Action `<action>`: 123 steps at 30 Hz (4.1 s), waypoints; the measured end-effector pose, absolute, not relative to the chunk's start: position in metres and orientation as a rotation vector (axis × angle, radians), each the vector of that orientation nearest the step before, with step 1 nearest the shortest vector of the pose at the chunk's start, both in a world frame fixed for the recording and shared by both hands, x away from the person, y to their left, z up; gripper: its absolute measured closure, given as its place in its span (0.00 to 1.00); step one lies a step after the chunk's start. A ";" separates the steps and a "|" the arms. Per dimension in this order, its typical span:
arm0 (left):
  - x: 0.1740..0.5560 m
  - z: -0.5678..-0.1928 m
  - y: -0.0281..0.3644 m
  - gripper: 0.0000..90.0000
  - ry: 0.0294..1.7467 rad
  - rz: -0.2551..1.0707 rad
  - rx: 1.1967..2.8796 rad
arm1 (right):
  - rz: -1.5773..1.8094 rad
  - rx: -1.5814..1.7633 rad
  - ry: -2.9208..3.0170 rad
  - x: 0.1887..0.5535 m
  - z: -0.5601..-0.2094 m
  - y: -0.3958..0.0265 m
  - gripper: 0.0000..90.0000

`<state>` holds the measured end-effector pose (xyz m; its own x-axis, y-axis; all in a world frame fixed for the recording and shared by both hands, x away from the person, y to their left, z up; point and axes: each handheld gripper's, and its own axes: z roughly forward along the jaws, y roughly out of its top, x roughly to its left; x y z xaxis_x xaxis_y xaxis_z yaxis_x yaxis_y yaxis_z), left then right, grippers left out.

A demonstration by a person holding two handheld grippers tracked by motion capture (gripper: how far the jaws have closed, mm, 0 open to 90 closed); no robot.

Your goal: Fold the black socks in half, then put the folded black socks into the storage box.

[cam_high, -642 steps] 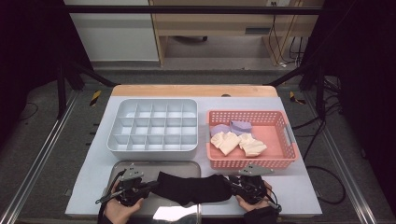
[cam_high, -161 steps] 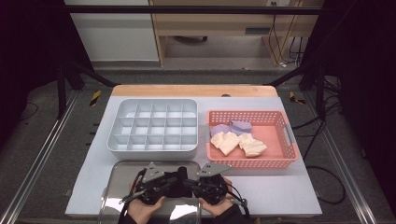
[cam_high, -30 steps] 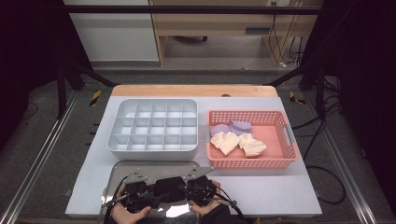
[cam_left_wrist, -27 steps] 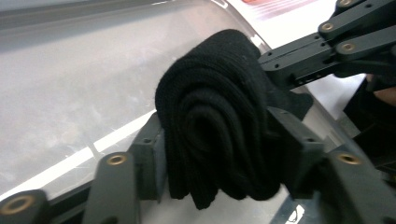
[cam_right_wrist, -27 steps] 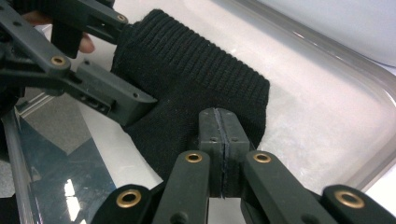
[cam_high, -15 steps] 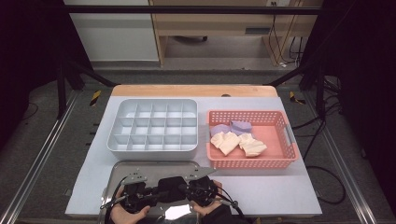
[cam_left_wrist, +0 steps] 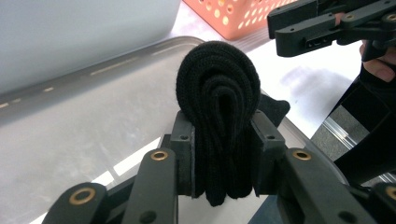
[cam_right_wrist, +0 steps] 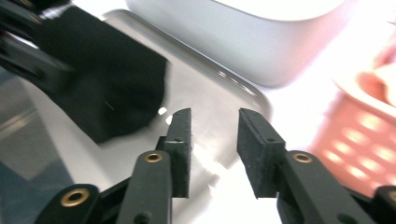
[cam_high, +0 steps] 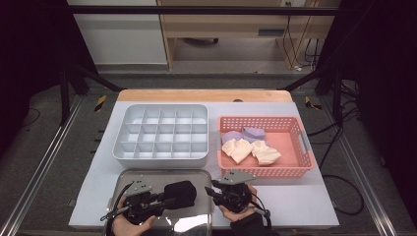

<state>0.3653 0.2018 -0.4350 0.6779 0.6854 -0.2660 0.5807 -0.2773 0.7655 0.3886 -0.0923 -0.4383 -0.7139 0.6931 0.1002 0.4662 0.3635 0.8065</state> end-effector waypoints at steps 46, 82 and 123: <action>0.429 -0.370 0.262 0.74 1.132 0.359 1.828 | 1.063 1.275 2.193 0.380 -0.455 -0.186 0.53; 0.490 -0.391 0.301 0.75 1.335 0.368 1.928 | 1.077 1.275 2.193 0.381 -0.457 -0.185 0.54; 0.510 -0.407 0.267 0.59 1.330 0.331 2.165 | 1.074 1.286 2.197 0.383 -0.459 -0.184 0.53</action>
<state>0.5103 0.2666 -0.4072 0.4746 0.8762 -0.0838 0.7346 -0.3419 0.5860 0.3829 -0.1841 -0.4591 -0.5112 0.8577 0.0549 0.5700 0.2906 0.7686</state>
